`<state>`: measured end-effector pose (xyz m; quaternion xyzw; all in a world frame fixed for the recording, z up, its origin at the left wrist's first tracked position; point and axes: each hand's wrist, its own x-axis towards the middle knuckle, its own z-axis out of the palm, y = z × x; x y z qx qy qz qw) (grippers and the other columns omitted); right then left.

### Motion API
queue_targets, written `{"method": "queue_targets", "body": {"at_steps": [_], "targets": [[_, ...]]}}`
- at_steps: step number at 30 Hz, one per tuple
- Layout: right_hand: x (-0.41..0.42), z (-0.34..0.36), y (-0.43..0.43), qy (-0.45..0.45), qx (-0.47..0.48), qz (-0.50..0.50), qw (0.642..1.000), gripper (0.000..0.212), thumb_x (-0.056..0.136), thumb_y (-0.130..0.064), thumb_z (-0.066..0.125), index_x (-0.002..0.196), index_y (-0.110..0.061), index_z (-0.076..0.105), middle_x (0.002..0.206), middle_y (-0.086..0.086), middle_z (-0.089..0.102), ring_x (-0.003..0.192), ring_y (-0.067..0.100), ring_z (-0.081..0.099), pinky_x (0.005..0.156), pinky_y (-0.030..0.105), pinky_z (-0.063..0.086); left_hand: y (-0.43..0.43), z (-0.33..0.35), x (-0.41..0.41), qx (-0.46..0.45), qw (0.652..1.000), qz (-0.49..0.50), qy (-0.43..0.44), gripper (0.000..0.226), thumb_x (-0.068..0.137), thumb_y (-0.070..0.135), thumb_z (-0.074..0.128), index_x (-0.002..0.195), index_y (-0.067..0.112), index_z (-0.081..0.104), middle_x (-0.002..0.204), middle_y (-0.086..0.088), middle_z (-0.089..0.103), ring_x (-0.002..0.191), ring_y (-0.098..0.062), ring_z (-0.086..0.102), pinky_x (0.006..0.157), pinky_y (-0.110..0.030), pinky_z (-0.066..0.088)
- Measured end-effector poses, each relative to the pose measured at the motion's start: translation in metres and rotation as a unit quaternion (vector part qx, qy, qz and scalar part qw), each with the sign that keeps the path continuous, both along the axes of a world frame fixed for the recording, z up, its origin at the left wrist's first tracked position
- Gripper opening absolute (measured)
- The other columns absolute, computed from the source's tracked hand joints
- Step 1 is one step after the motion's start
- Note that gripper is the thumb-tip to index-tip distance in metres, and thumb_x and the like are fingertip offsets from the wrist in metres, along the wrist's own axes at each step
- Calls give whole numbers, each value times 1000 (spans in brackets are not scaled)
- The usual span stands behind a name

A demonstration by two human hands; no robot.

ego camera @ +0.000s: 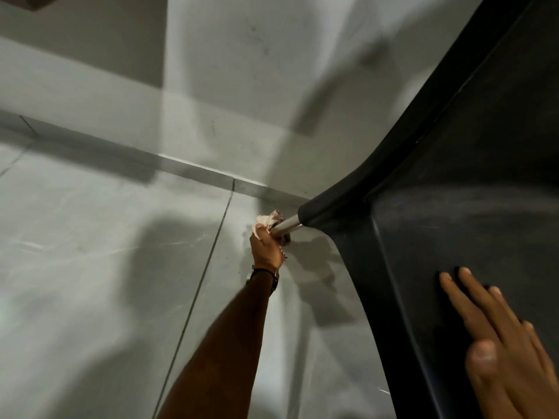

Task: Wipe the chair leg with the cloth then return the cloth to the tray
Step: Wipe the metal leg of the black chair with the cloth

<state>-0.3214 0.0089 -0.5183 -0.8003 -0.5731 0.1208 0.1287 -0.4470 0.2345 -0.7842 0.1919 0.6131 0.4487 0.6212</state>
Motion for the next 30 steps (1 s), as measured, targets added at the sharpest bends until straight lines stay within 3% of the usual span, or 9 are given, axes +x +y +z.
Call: {"method": "queue_targets", "body": {"at_steps": [4, 7, 11, 16, 19, 22, 25, 28, 30], "targets": [[2, -7, 4, -13, 33, 10, 999, 75, 79, -87, -3, 141, -56, 25, 159, -23, 17, 148, 29, 26, 110, 67, 19, 10, -32, -8, -49, 997, -40, 54, 55, 104, 38, 26, 115, 0, 64, 104, -19, 65, 94, -30, 61, 76, -27, 46], [4, -8, 4, -14, 38, 15, 999, 74, 79, -87, -3, 140, -57, 27, 158, -21, 18, 147, 32, 28, 109, 69, 20, 18, -58, -8, -70, 994, -75, 30, 61, 95, 51, 28, 122, 11, 64, 127, -21, 64, 115, -36, 60, 107, -46, 44], [4, -6, 2, -13, 24, 12, 1000, 74, 82, -84, -2, 144, -55, 26, 160, -22, 16, 148, 27, 27, 109, 67, 20, 14, -22, -18, -52, 989, -62, -126, 47, 100, 44, 32, 107, 19, 71, 115, -17, 70, 102, -30, 67, 92, -46, 55], [-2, 4, -4, -13, -11, -9, 1000, 72, 86, -78, -1, 148, -53, 25, 162, -26, 19, 152, 13, 18, 116, 56, 14, 1, 29, -23, 2, 983, -90, -157, 48, 104, 41, 30, 114, 15, 69, 87, -2, 78, 78, -18, 73, 71, -33, 59], [-6, 8, -3, -4, -28, -17, 999, 69, 85, -78, -2, 148, -58, 20, 162, -32, 13, 153, 9, 12, 119, 53, 11, -9, 57, -21, 34, 982, -112, -150, 45, 105, 39, 28, 108, 23, 69, 87, 7, 78, 86, -12, 73, 84, -32, 59], [-7, 11, -3, -1, -41, -16, 999, 67, 87, -76, -2, 148, -60, 19, 161, -34, 12, 153, 5, 7, 120, 50, 8, -17, 87, -22, 57, 976, -141, -154, 44, 105, 40, 24, 101, 32, 67, 103, 4, 73, 109, -24, 66, 107, -48, 48], [-5, 11, -4, -2, -50, -16, 999, 69, 86, -76, -2, 149, -60, 19, 161, -35, 10, 153, 5, 6, 120, 50, 7, -23, 107, -19, 101, 968, -158, -170, 40, 106, 38, 24, 105, 34, 64, 108, 5, 71, 114, -25, 64, 105, -48, 48], [-4, 9, -3, -3, -43, -13, 999, 68, 86, -77, -2, 148, -60, 20, 161, -34, 11, 153, 7, 9, 120, 52, 9, -24, 100, -17, 124, 962, -165, -176, 35, 106, 37, 26, 110, 36, 61, 112, 10, 69, 115, -17, 63, 105, -34, 46], [-4, 6, -1, -8, -33, -11, 999, 68, 86, -77, -1, 148, -58, 20, 162, -31, 12, 153, 11, 13, 119, 53, 11, -20, 90, -15, 142, 961, -161, -175, 34, 107, 31, 25, 111, 34, 59, 108, 13, 69, 104, -5, 67, 92, -22, 51]]}}
